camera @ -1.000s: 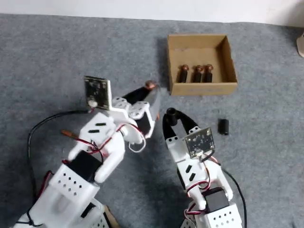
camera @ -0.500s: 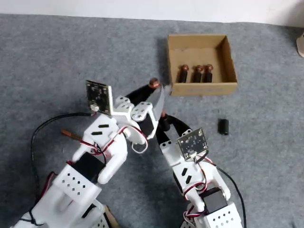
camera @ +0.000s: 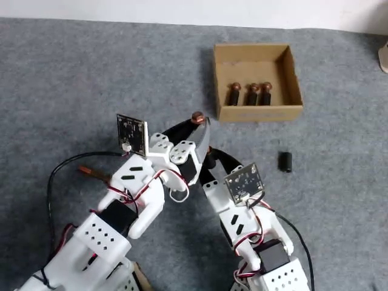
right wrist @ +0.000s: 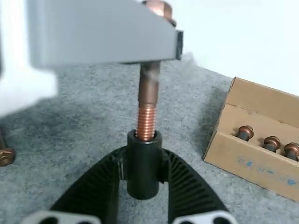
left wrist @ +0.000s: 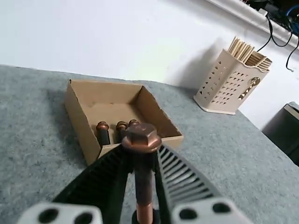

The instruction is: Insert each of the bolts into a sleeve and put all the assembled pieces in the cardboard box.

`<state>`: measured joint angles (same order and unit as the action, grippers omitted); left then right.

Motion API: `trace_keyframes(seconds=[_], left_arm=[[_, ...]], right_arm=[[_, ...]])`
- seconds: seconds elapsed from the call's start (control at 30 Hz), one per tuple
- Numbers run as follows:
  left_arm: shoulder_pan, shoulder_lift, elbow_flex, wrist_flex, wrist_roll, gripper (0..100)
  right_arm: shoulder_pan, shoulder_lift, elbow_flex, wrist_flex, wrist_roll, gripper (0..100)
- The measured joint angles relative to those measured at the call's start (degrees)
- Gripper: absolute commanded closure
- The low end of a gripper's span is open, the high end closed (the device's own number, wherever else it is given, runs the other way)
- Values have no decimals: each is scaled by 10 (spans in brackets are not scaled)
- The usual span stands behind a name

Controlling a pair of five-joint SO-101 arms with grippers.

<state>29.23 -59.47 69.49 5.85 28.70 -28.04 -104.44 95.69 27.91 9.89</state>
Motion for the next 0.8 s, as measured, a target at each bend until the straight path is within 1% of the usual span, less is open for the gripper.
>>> trace_keyframes(seconds=[0.17, 0.3, 0.43, 0.5, 0.7, 0.77, 0.8], left_arm=[[0, -3, 1, -1, 0, 994], [1, -3, 3, -1, 0, 993], [1, -9, 33, -1, 1, 977], [2, -9, 47, -1, 1, 902], [2, -9, 84, -1, -28, 502], [1, -9, 92, -1, -29, 415], [1, -9, 93, -1, -30, 390]], right_arm=[[1, 0, 0, 0, 0, 994], [18, 0, 0, 0, 0, 994], [18, 0, 0, 0, 1, 994], [18, 0, 0, 0, 1, 994], [27, 0, 0, 0, -3, 994], [30, 0, 0, 0, -3, 994], [30, 0, 0, 0, -3, 994]])
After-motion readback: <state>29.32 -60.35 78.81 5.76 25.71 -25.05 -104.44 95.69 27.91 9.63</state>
